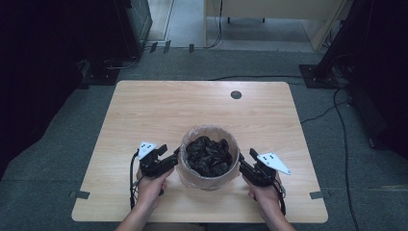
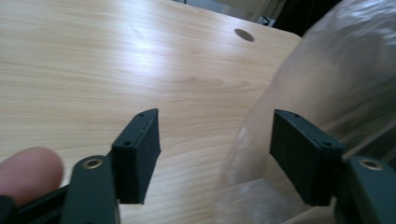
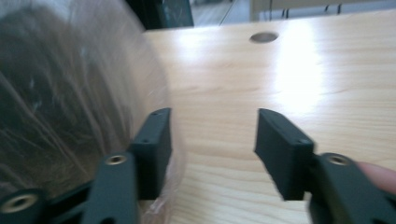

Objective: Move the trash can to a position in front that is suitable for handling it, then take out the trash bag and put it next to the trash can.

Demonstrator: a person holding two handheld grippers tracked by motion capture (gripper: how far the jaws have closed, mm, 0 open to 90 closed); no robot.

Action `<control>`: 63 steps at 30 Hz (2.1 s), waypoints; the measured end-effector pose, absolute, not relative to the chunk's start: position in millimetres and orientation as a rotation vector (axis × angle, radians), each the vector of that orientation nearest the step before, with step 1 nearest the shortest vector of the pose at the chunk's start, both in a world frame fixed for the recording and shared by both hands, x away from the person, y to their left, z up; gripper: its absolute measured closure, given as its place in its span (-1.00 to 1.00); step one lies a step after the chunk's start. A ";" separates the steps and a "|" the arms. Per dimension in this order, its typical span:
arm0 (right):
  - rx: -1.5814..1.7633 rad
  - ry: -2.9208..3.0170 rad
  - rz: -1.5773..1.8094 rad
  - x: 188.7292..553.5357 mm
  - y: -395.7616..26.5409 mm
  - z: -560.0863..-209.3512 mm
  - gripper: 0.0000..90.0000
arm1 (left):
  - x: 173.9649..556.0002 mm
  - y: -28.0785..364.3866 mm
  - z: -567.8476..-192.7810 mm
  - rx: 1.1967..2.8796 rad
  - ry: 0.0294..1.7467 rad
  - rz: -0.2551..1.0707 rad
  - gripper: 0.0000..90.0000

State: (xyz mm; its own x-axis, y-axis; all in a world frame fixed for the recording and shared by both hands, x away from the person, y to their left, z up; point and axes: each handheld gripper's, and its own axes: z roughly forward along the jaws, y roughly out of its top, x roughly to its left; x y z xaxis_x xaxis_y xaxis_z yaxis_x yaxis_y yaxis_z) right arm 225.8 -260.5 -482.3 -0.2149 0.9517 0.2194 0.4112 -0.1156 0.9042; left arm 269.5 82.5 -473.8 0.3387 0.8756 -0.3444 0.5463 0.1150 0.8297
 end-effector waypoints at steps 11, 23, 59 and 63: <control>1.603 1.654 1.211 219.2 -328.1 -491.7 -0.65 | 270.0 136.5 -498.0 1.709 1.407 0.536 -0.76; 1.741 1.745 0.971 206.8 -393.8 -520.6 -1.00 | 264.3 193.1 -516.5 1.821 1.520 0.642 -0.80; 1.734 1.792 0.780 208.1 -399.8 -528.4 -1.00 | 248.9 159.9 -514.5 1.903 1.409 0.603 -0.79; 1.732 1.793 0.780 209.1 -399.7 -528.3 -1.00 | 244.3 137.6 -515.0 1.935 1.357 0.574 -0.79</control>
